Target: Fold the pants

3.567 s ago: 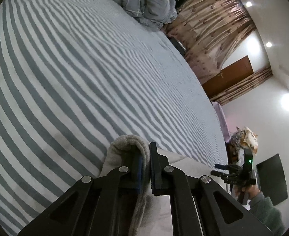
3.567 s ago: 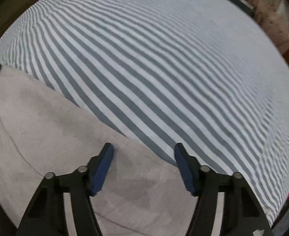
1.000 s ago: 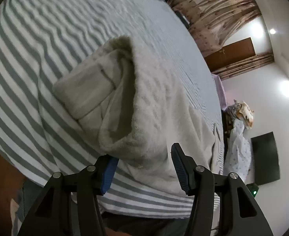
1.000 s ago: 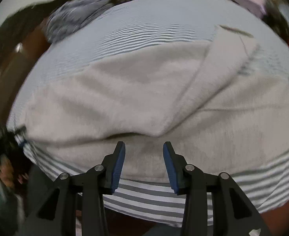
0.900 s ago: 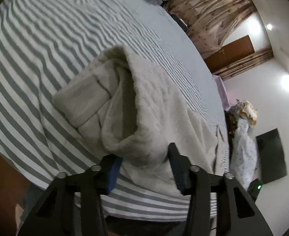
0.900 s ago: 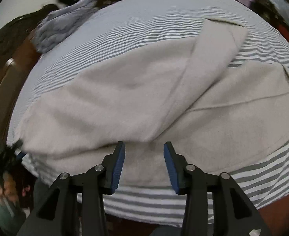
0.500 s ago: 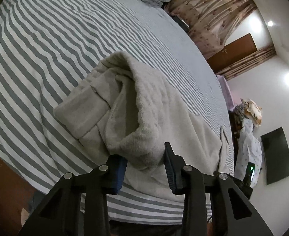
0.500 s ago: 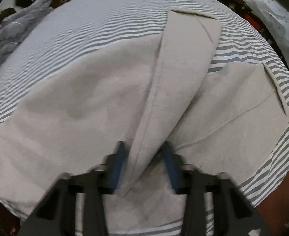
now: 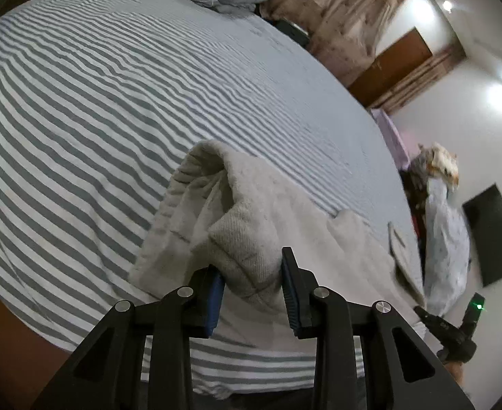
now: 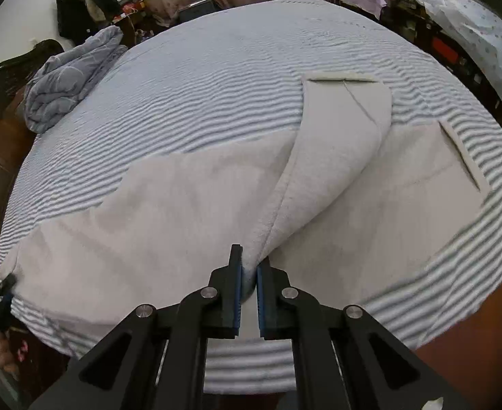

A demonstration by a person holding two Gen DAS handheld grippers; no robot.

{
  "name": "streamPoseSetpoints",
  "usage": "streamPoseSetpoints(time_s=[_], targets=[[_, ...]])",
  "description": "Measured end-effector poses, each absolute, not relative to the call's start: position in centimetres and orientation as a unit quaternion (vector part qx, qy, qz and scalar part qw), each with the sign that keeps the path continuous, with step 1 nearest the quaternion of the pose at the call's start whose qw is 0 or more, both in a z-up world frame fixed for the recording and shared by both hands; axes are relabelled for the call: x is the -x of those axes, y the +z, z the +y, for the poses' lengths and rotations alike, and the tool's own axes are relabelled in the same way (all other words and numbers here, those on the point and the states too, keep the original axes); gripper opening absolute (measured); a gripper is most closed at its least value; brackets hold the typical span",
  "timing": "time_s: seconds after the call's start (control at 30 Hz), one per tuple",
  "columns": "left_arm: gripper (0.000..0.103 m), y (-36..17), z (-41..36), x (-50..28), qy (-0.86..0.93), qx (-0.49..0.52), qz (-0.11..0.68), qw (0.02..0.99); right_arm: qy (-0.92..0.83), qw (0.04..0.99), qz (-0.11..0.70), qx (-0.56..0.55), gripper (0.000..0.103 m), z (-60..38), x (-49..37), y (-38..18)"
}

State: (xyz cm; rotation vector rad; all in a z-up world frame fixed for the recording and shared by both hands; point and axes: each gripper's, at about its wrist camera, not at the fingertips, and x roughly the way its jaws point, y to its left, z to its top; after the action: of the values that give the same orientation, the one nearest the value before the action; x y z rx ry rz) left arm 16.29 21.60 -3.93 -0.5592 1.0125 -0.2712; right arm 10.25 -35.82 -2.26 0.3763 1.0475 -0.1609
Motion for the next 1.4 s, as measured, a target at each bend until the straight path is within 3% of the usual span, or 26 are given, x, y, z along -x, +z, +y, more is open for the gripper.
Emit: streamPoseSetpoints(time_s=[0.27, 0.6, 0.67, 0.73, 0.8, 1.1, 1.4], targets=[[0.032, -7.9, 21.9, -15.8, -0.106, 0.233, 0.515, 0.818, -0.085, 0.81, 0.544, -0.201, 0.006, -34.7, -9.2, -9.2], [0.034, -8.0, 20.1, -15.4, -0.091, 0.179, 0.504, 0.84, -0.082, 0.801, 0.56, -0.192, 0.013, -34.3, -10.8, -11.6], [0.036, -7.7, 19.5, -15.2, -0.088, 0.166, 0.504, 0.843, -0.077, 0.802, 0.561, -0.191, 0.018, -34.6, -11.0, -11.7], [0.036, -7.2, 19.2, -14.9, -0.086, 0.162, 0.503, 0.845, -0.06, 0.798, 0.563, -0.207, 0.042, -35.3, -10.8, -11.7], [0.039, -6.4, 19.1, -14.4, -0.085, 0.154, 0.495, 0.851, -0.054, 0.801, 0.558, -0.213, 0.049, -35.9, -10.5, -10.9], [0.043, -2.7, 18.5, -11.2, -0.084, 0.1, 0.45, 0.883, -0.082, 0.843, 0.509, -0.15, 0.052, -40.6, -9.8, -3.8], [0.043, -2.1, 11.5, -11.5, -0.167, 0.154, 0.462, 0.857, -0.089, 0.845, 0.518, -0.096, 0.052, -44.5, -19.6, -2.8]])
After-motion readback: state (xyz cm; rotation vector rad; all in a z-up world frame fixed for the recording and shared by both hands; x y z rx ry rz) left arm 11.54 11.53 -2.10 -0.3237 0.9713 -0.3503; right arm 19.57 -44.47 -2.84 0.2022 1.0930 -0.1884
